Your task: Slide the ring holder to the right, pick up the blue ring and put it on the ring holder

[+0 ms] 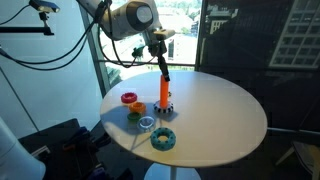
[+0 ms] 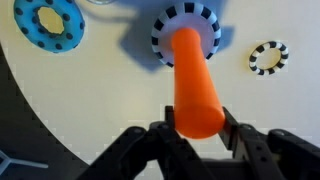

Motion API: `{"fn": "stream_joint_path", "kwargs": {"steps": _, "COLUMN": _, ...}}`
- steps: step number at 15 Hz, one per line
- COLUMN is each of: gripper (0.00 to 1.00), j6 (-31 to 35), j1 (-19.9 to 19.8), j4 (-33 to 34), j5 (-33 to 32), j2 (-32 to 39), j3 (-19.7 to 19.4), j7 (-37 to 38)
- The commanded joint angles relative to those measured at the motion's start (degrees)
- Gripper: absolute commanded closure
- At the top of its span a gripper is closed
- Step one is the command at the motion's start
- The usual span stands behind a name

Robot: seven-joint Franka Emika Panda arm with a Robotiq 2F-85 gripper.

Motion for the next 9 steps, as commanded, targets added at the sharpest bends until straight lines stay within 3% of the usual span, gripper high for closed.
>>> {"fn": "stream_joint_path", "kwargs": {"steps": 1, "gripper": 0.29, "j6": 0.5, "j1": -1.5, "j4": -2.5, "j5": -2.3, "j2": -2.7, "j3": 1.3, "j7": 1.6}}
{"fn": "stream_joint_path", "kwargs": {"steps": 5, "gripper": 0.01, "j6": 0.0, "j1": -2.2, "j4": -3.3, "j5": -0.9, "j2": -3.9, "j3": 2.2, "j7": 0.3}}
{"fn": "stream_joint_path", "kwargs": {"steps": 9, "gripper": 0.0, "j6": -1.1, "j1": -3.4, "j4": -3.9, "j5": 2.4, "j2": -5.1, "j3": 3.3, "j7": -2.8}}
